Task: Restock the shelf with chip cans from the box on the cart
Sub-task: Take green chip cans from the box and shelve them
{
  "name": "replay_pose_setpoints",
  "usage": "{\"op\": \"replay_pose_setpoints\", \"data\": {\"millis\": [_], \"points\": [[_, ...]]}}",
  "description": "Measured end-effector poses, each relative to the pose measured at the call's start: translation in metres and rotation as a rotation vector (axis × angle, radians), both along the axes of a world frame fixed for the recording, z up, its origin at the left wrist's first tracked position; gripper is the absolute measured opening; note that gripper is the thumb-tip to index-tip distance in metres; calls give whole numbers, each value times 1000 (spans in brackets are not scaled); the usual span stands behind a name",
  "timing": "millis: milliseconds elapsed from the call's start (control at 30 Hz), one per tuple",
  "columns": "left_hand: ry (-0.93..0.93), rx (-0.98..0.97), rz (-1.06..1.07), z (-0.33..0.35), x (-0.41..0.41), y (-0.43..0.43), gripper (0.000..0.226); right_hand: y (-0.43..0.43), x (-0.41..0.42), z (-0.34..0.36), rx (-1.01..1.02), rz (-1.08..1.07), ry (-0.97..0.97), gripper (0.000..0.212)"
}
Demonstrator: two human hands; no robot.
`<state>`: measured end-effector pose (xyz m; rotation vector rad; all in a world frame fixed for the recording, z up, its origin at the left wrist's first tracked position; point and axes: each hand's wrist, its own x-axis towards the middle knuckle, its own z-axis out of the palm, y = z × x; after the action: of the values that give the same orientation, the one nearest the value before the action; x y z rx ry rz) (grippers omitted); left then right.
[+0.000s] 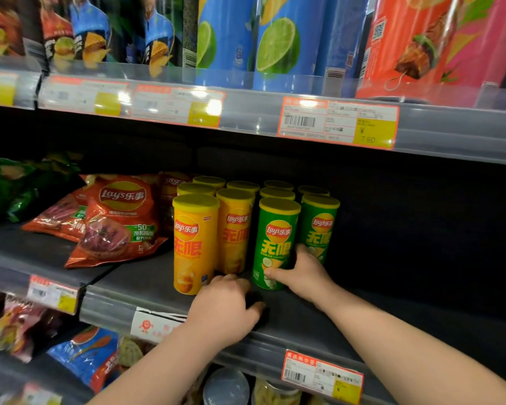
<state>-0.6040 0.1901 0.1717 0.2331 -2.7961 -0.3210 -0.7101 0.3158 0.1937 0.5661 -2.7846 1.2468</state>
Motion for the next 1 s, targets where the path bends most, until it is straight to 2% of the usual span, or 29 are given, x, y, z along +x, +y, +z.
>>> {"op": "replay_pose_setpoints", "data": {"millis": [367,633,767,800,900,1000], "points": [[54,-20,-1,-4,-2,0,40,-10,-11,-5,9,-56,-16,59],[69,-14,-14,-6,-3,0,39,4,-15,-3,96,-37,-32,64],[68,-21,-5,-5,-4,0,40,30,-29,0,212,-142,-54,30],[68,-25,-4,-5,-4,0,40,36,-33,1,208,-181,-67,32],[66,-25,-4,-6,-4,0,39,44,-42,4,121,-300,-126,63],[66,-22,-7,-6,-3,0,39,41,-47,1,54,-309,-134,66]]}}
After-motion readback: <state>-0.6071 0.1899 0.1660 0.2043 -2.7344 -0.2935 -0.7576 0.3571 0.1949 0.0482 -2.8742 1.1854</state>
